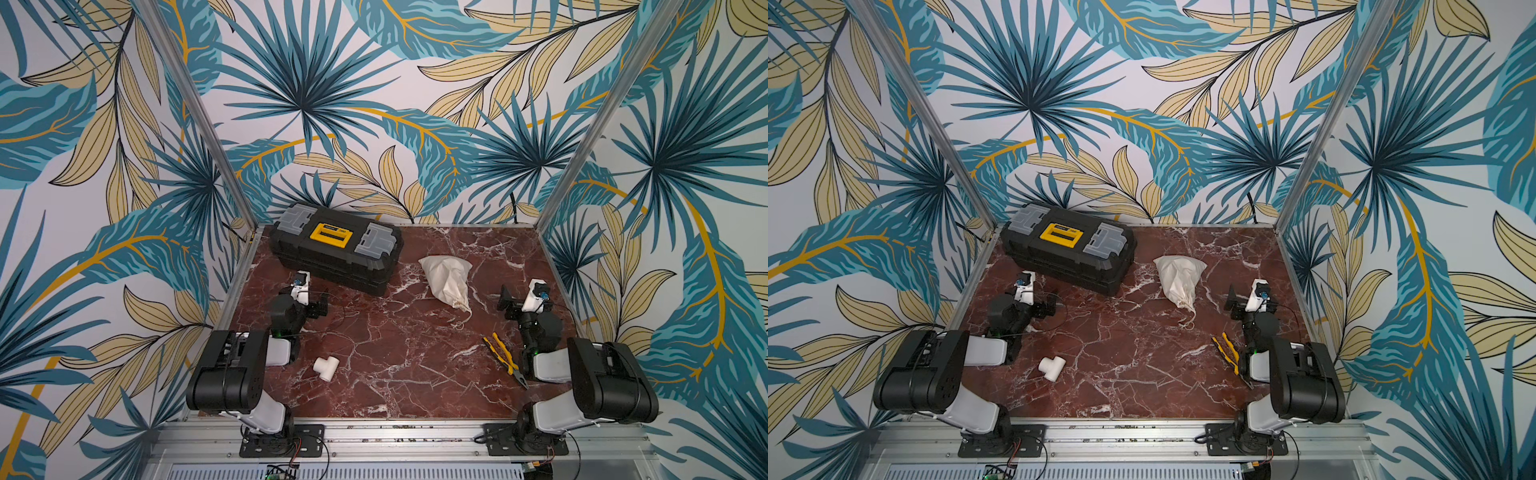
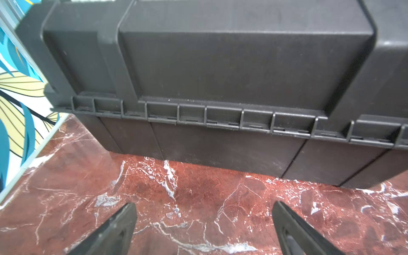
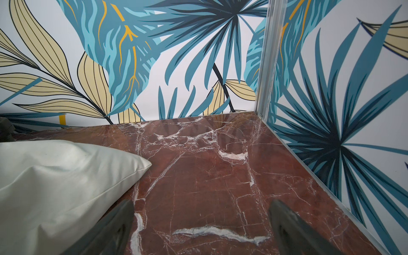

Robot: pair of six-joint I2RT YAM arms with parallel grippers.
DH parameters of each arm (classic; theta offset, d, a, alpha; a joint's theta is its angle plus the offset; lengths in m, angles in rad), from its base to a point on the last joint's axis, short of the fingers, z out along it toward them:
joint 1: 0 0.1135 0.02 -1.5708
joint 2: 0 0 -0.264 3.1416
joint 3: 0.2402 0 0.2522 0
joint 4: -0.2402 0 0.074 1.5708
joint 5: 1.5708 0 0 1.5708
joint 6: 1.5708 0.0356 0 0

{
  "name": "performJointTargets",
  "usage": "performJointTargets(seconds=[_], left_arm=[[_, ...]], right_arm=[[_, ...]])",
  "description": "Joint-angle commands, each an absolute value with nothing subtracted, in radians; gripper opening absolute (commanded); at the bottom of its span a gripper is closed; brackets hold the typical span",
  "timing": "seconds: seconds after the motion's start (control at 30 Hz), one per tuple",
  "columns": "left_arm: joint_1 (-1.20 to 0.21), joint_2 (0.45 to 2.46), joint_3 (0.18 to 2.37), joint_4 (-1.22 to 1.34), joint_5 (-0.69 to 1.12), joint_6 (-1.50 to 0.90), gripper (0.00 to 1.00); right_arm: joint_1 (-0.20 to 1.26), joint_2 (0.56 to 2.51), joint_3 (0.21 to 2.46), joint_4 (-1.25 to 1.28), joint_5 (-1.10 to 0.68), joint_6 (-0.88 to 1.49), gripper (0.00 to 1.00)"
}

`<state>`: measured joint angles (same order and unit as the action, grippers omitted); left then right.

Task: Close the soil bag
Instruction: Reset both arms

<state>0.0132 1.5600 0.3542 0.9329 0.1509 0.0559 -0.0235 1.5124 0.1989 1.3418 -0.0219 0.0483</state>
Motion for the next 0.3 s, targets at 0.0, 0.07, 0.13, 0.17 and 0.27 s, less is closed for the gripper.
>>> performJointTargets(seconds=[0.0,0.07,0.13,0.17,0.27], left_arm=[[0.000,1.561,0.367,0.972,0.102,0.075,1.00],[-0.002,1.561,0.368,0.968,0.102,0.080,1.00],[-0.001,1.562,0.372,0.966,0.097,0.074,1.00],[-0.001,1.563,0.372,0.964,0.097,0.073,1.00],[0.000,1.563,0.370,0.970,0.092,0.073,1.00]], right_arm=[[-0.018,1.519,0.212,1.351,-0.032,0.027,0.99],[-0.018,1.521,0.222,1.332,-0.063,0.015,0.99],[-0.018,1.520,0.222,1.333,-0.065,0.014,0.99],[-0.018,1.520,0.222,1.332,-0.065,0.014,0.99],[-0.019,1.520,0.222,1.333,-0.065,0.014,0.99]])
